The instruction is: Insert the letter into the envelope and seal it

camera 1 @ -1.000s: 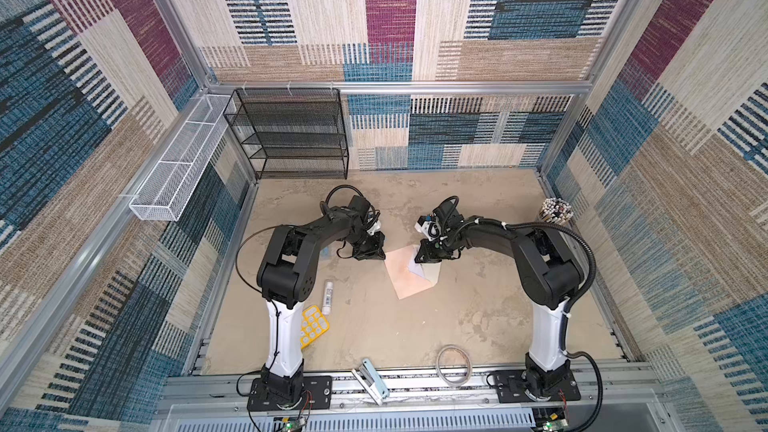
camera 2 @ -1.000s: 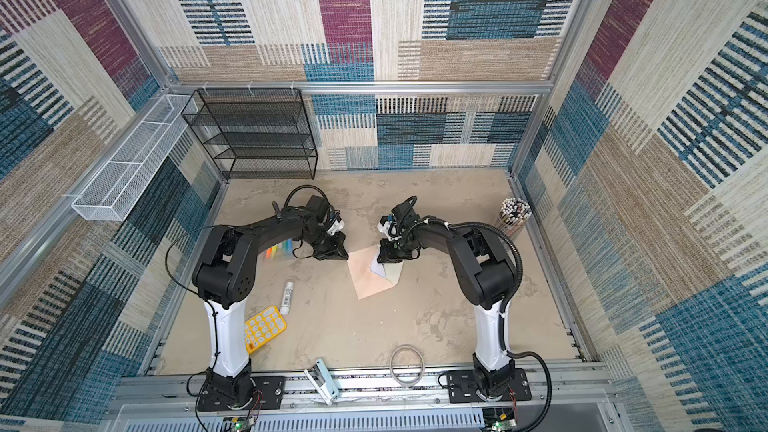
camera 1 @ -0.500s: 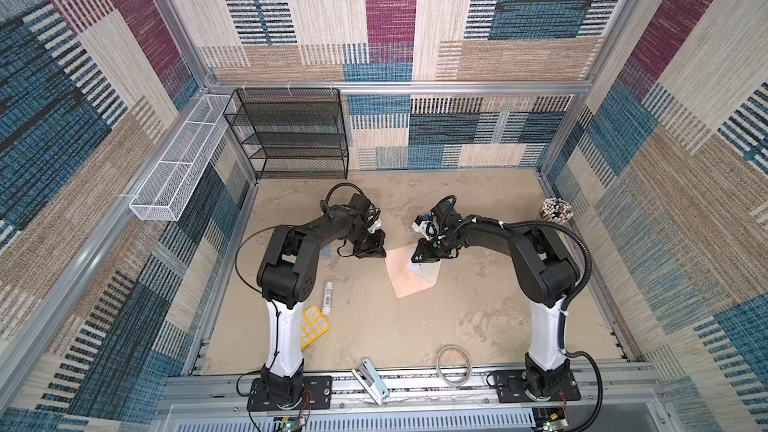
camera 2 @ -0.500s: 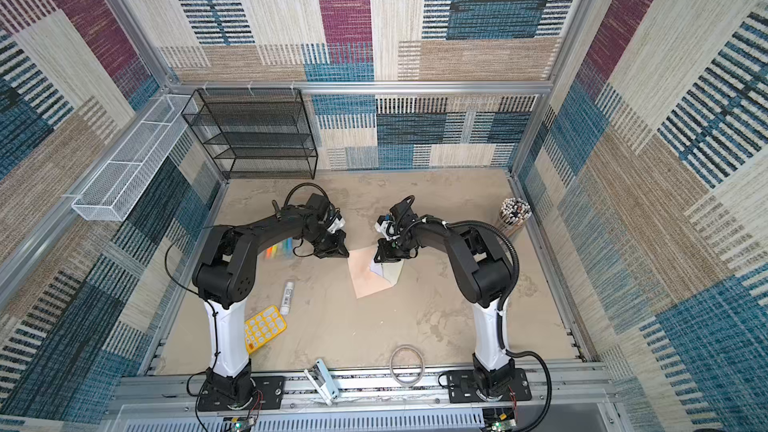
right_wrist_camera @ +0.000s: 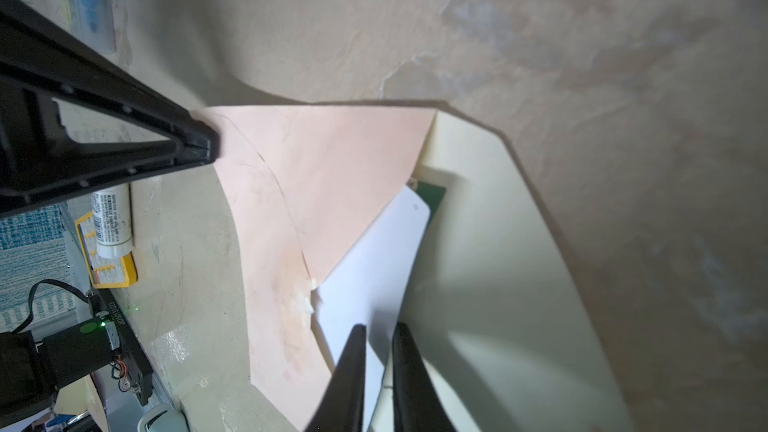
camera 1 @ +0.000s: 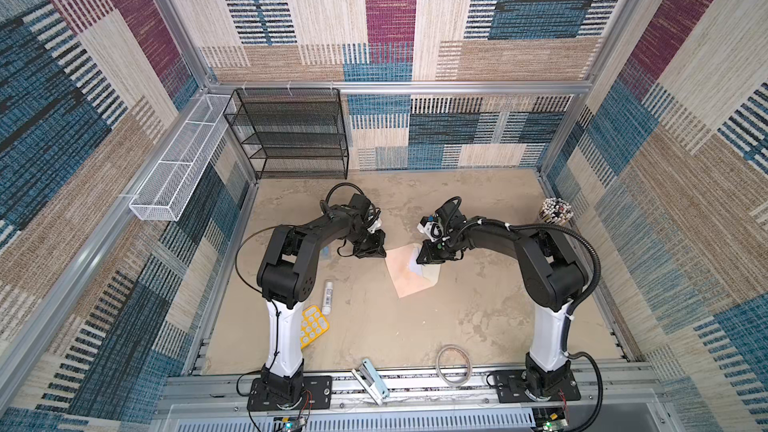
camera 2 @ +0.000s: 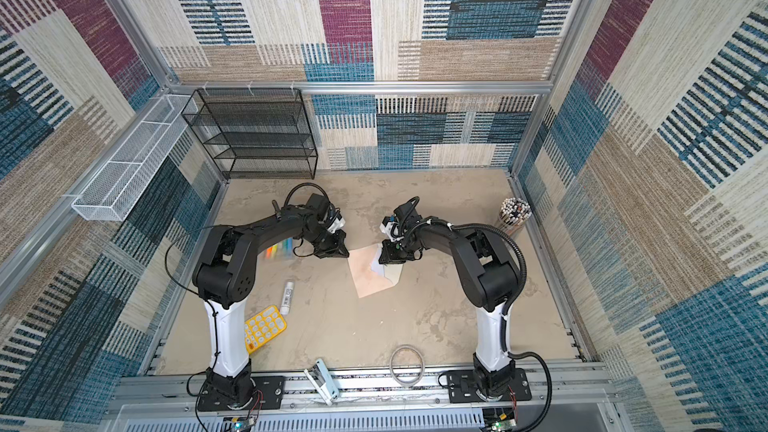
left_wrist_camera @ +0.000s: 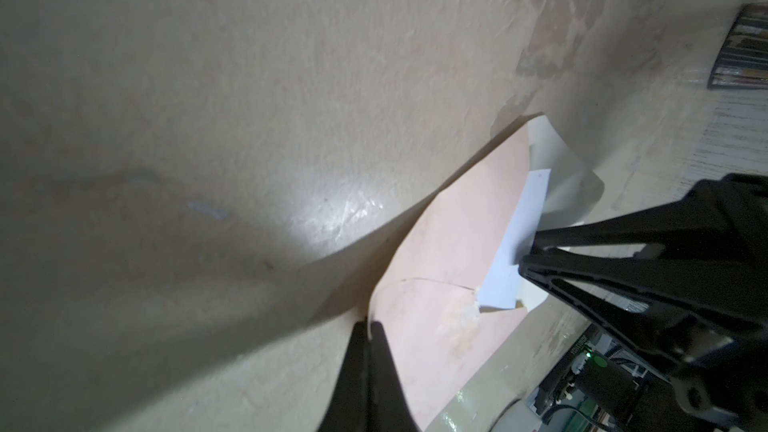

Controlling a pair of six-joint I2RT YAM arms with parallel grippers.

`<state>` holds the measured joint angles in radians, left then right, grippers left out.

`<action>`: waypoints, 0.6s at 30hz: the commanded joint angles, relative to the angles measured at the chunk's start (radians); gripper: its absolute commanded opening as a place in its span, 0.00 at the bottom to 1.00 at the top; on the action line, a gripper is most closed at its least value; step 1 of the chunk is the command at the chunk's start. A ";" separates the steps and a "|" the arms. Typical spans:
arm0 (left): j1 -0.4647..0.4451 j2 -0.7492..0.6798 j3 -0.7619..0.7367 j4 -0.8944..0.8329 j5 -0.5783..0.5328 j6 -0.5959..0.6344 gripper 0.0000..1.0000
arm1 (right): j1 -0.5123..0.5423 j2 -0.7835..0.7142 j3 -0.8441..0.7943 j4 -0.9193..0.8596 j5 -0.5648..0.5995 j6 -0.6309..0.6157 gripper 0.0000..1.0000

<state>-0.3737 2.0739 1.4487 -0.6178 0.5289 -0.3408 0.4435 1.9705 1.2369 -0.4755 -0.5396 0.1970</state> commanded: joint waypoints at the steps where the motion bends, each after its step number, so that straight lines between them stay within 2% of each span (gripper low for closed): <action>1: 0.000 0.000 0.000 0.000 0.005 0.025 0.00 | 0.000 0.002 0.000 0.030 -0.017 0.014 0.12; 7: -0.001 0.003 0.005 0.000 0.010 0.024 0.00 | 0.002 0.017 0.019 0.038 -0.038 0.015 0.07; 18: -0.002 0.005 0.008 0.001 0.008 0.023 0.00 | 0.029 0.053 0.047 0.037 -0.053 0.010 0.04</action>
<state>-0.3733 2.0750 1.4498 -0.6178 0.5262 -0.3408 0.4637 2.0129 1.2747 -0.4683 -0.5606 0.2081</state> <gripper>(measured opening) 0.052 0.049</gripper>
